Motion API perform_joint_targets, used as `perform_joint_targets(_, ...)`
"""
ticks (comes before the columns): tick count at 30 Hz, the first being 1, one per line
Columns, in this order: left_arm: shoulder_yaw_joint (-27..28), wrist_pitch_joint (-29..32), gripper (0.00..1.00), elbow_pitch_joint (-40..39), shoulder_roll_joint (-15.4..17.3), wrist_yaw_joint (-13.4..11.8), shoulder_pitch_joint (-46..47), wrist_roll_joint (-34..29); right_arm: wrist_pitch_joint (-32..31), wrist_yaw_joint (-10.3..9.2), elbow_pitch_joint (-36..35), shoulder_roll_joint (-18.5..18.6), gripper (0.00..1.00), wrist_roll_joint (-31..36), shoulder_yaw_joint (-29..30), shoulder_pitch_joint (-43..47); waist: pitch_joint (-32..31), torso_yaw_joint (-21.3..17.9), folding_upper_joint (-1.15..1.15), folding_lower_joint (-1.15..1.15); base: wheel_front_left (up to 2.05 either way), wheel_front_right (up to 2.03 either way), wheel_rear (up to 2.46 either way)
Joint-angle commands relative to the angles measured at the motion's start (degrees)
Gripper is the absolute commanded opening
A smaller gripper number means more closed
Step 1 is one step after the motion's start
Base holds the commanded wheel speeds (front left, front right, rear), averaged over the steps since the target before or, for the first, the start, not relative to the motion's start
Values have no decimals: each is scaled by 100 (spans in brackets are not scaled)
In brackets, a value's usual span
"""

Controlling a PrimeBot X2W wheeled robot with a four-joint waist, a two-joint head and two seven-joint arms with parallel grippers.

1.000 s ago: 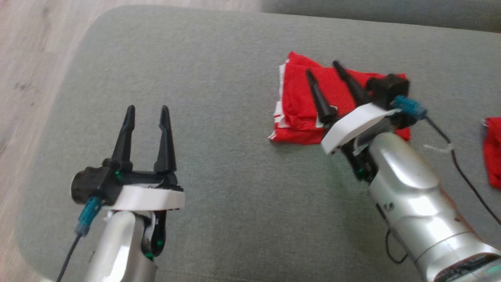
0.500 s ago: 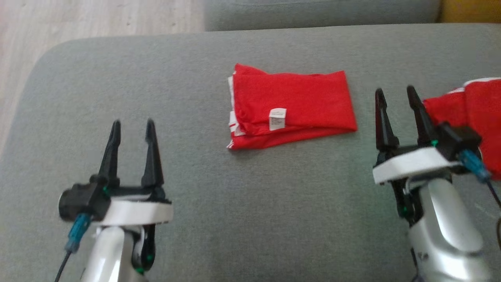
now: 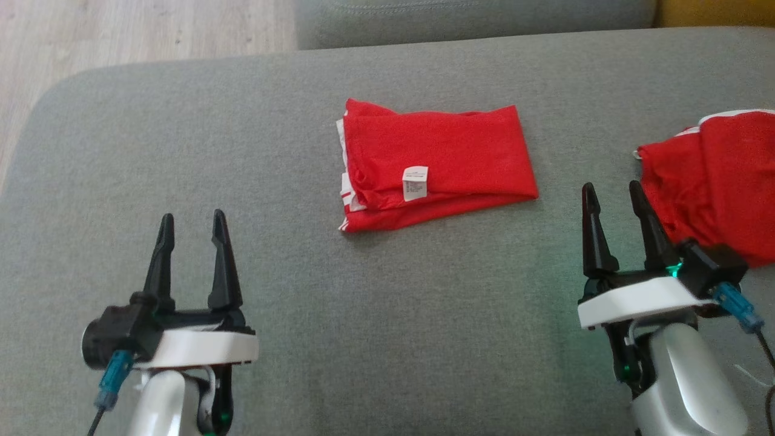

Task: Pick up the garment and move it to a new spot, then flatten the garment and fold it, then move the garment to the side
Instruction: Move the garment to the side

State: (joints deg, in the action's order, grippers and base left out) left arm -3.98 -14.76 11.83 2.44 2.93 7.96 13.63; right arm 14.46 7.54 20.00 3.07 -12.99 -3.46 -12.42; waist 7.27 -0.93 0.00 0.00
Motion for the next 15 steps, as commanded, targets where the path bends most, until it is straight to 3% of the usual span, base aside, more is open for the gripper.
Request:
perform_joint_targets(1,107,-24,100,-224,43,-38,220,20,53,-5,-166,-19,100,52,-139,-294,55,52,0,0,0,0,0)
perform_joint_targets(8,-110,-24,100,-295,43,-66,403,-24,-258,-5,295,-19,100,122,-25,-887,441,360,0,0,0,0,0)
perform_joint_targets(15,-387,-24,100,-223,43,-93,623,114,-891,-5,1428,-19,100,-76,262,-1729,846,752,0,0,0,0,0)
